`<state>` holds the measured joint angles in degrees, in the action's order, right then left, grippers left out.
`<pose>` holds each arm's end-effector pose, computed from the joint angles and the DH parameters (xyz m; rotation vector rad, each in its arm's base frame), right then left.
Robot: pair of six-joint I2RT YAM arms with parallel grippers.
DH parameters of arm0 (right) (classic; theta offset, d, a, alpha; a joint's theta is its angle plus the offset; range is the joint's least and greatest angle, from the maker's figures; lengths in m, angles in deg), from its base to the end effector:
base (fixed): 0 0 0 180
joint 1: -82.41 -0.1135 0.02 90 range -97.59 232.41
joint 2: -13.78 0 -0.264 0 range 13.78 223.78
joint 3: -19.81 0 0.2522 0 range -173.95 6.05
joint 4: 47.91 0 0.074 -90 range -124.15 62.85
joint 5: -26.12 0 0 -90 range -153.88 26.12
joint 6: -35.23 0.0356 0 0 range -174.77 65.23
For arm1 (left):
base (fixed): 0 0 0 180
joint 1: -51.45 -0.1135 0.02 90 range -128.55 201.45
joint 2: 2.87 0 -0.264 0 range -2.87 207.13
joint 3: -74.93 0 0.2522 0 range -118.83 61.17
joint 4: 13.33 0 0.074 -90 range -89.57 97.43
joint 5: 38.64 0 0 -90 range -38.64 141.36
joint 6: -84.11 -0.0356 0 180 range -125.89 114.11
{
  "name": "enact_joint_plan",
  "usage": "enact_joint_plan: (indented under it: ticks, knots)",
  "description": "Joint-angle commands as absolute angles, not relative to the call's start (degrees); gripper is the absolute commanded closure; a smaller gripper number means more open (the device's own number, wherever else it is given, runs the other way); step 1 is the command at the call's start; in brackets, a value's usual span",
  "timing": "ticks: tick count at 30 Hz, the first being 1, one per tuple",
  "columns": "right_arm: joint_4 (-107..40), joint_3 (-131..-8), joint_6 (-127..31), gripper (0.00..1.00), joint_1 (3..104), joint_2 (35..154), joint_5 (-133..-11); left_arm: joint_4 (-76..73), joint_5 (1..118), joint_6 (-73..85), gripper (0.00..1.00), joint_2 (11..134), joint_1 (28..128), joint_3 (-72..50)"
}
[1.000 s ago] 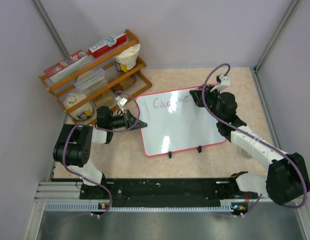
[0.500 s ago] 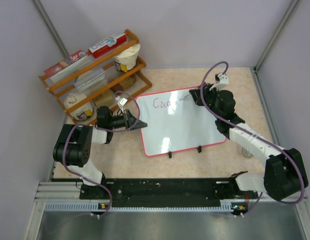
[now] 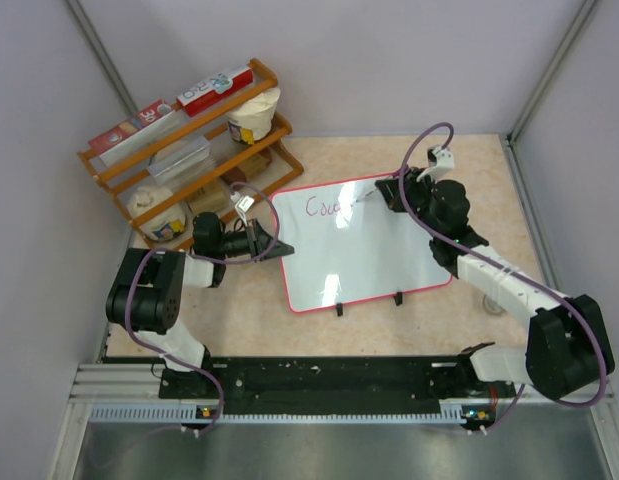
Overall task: Write a sentence on the whiteboard
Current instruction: Write with the whiteboard marker on the whiteboard.
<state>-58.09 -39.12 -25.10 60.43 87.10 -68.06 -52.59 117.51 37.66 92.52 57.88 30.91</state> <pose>0.2751 0.1138 0.2957 0.0564 1.6968 0.7425 0.2832 -0.0647 0.1608 0.3129 1.9317 -1.6134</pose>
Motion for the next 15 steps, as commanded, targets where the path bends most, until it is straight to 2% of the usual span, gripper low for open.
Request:
enact_joint_plan:
  ticks: [1,15]
  knots:
    - [-57.8,-39.5,-25.9,1.00,61.0,86.6,-68.8,-53.4,114.8,33.2,1.00,91.4,57.9,29.9]
    - [-57.5,-35.8,-25.9,1.00,61.1,84.2,-66.5,-53.2,114.6,33.2,1.00,91.4,58.0,29.8]
